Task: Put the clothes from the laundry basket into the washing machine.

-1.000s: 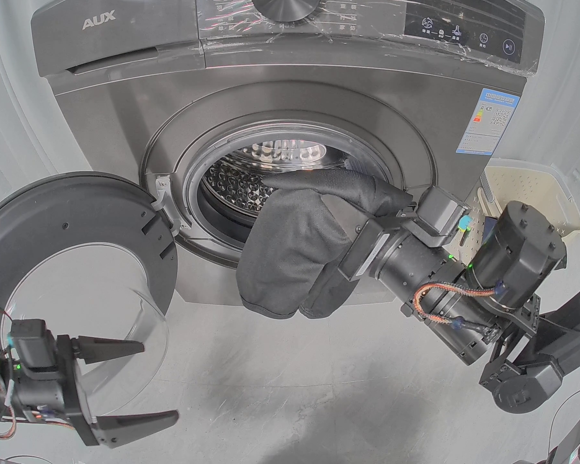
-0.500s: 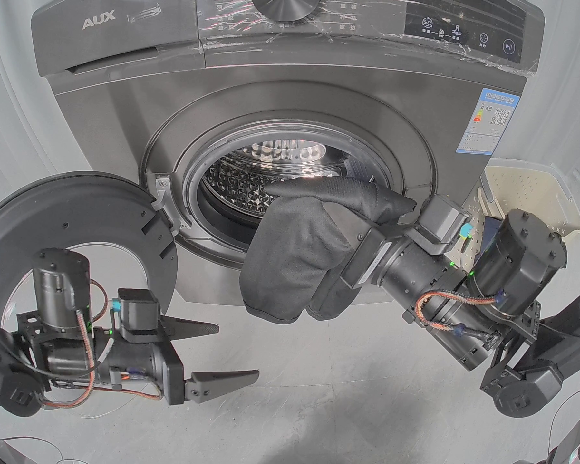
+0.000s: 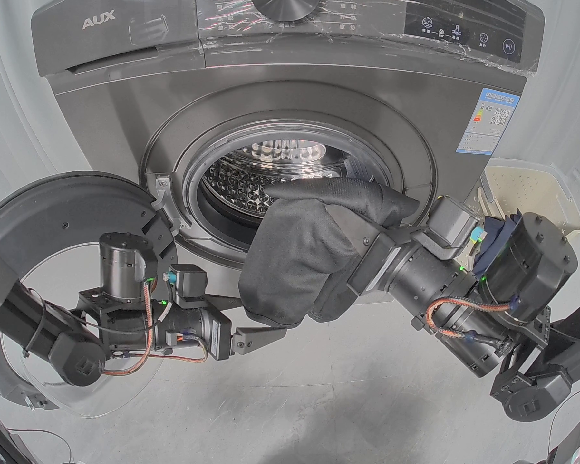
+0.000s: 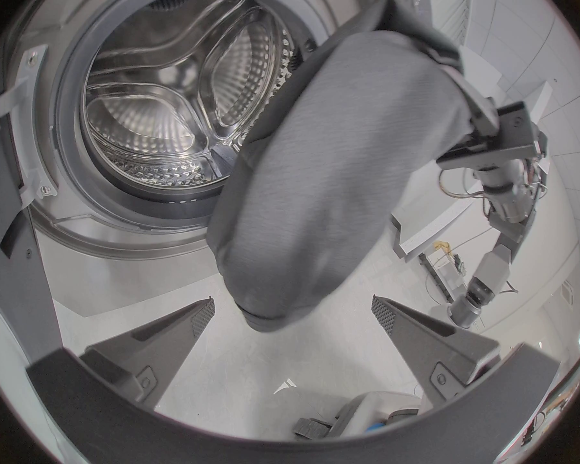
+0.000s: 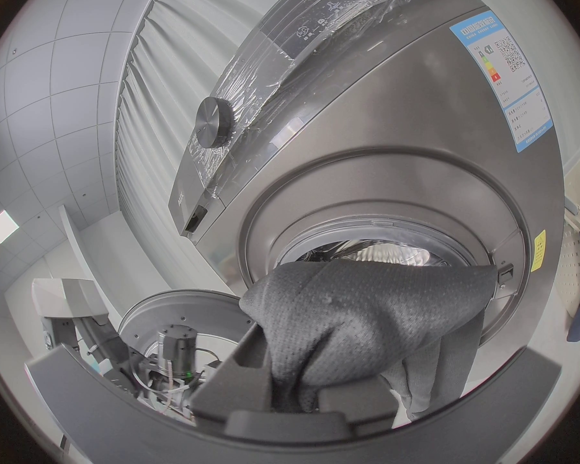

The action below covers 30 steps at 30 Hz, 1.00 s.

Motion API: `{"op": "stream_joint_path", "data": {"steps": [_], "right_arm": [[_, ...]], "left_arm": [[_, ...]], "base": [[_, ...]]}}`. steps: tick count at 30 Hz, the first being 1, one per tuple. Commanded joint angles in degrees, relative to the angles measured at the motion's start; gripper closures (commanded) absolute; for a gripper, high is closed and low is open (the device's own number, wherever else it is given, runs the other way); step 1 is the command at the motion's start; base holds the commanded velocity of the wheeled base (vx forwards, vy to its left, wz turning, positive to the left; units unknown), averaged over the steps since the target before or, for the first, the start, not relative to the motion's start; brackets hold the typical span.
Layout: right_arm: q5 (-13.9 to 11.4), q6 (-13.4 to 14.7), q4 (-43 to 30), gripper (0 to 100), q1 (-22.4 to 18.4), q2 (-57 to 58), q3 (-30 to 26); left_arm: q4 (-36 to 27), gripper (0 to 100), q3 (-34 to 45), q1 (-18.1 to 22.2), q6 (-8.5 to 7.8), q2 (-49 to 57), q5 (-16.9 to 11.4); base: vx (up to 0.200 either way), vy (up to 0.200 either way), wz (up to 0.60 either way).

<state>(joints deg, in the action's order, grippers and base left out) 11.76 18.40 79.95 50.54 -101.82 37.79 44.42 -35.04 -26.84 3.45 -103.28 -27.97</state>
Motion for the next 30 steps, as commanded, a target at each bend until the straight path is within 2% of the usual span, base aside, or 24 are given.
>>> {"op": "stream_joint_path", "data": {"steps": [1,7,11,24,25,30], "right_arm": [[0.0,-0.1,0.0,100,0.2,0.5,-0.3],[-0.1,0.0,0.0,100,0.7,0.5,-0.3],[0.0,0.0,0.0,100,0.9,0.3,-0.3],[0.1,0.0,0.0,100,0.3,-0.1,-0.3],[0.1,-0.1,0.0,100,0.3,-0.1,-0.3],[0.1,-0.1,-0.1,100,-0.1,-0.1,-0.6]], "left_arm": [[0.3,0,-3.5,1.0,0.24,-5.2,0.3],[0.3,0,-6.8,1.6,0.42,-6.9,0.3],[2.2,0,-9.4,1.0,1.21,-7.5,0.2],[10.2,0,-6.4,-1.9,1.47,-6.8,-0.1],[11.1,100,-6.0,-2.3,1.47,-6.8,0.1],[13.5,100,-4.6,-2.9,1.38,-6.6,0.2]], "base": [[0.0,0.0,0.0],[0.0,0.0,0.0],[0.0,0.0,0.0],[0.0,0.0,0.0],[0.0,0.0,0.0],[0.0,0.0,0.0]]}}
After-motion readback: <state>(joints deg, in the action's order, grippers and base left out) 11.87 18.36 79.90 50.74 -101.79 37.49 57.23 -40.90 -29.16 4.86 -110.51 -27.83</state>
